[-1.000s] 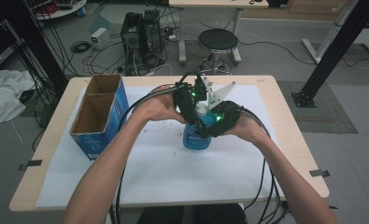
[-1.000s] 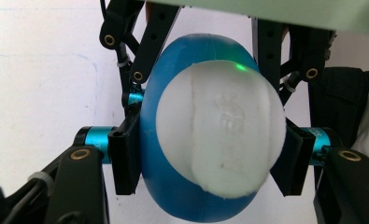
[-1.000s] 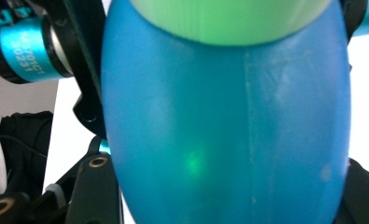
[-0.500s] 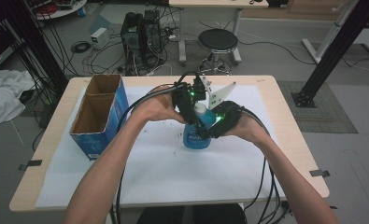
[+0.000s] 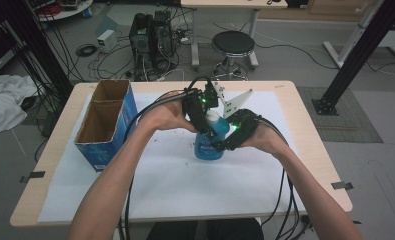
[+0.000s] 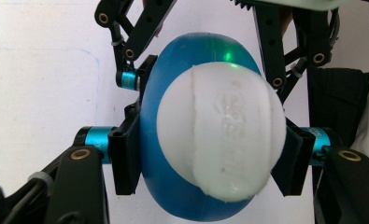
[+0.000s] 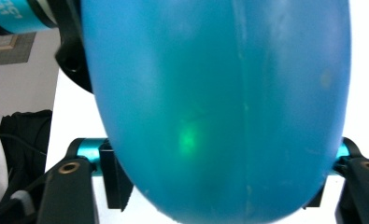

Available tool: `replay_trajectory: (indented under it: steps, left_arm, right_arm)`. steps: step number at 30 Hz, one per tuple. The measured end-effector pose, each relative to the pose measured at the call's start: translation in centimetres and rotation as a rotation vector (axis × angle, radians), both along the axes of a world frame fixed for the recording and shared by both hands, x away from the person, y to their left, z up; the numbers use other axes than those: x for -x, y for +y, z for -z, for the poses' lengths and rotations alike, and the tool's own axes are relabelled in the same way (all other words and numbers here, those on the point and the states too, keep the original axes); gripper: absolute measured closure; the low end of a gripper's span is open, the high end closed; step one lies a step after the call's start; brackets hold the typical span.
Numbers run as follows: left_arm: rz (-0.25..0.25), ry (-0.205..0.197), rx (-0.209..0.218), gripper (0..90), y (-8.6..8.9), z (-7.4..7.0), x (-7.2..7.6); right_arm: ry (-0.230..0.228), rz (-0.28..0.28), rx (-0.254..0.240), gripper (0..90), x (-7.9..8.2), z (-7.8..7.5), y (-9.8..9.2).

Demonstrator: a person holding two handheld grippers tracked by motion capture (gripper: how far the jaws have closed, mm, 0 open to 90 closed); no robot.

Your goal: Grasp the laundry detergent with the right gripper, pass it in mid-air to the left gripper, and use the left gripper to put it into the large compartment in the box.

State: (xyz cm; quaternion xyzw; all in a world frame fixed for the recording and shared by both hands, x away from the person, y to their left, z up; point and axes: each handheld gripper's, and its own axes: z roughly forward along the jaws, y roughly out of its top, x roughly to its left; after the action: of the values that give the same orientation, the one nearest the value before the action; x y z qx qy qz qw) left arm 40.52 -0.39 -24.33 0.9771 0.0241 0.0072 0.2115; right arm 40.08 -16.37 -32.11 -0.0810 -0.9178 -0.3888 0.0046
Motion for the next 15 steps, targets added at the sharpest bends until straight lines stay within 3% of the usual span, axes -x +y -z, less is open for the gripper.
replay_trajectory:
  steps: [2,4,5,7,13,14,15]
  left_arm:
    - [0.004,0.000,-0.002,37.9,0.03,-0.05,0.01]
    - [0.007,-0.003,-0.004,37.9,0.06,-0.08,0.03]
    - [0.004,-0.002,-0.005,37.9,0.07,-0.06,0.04]
    - [0.005,-0.002,-0.007,37.9,0.10,-0.08,0.03]
    - [-0.001,-0.005,-0.005,37.9,0.22,-0.15,0.06]
    - [0.001,-0.002,-0.005,37.9,0.25,-0.19,0.06]
    - [-0.001,-0.001,-0.004,37.9,0.27,-0.18,0.07]
  right_arm:
    - [0.002,0.005,0.001,23.6,0.01,0.00,-0.01]
    - [-0.023,0.004,-0.007,23.3,-0.16,0.06,-0.01]
    - [-0.019,0.001,-0.007,23.3,-0.15,0.01,-0.05]
    - [0.032,0.010,-0.011,23.3,0.20,-0.10,-0.07]
    - [0.031,0.006,-0.001,23.0,0.27,-0.04,-0.10]
    - [0.001,0.010,0.007,22.8,0.04,0.08,-0.07]
    - [0.017,0.020,0.017,22.7,0.16,0.03,-0.05]
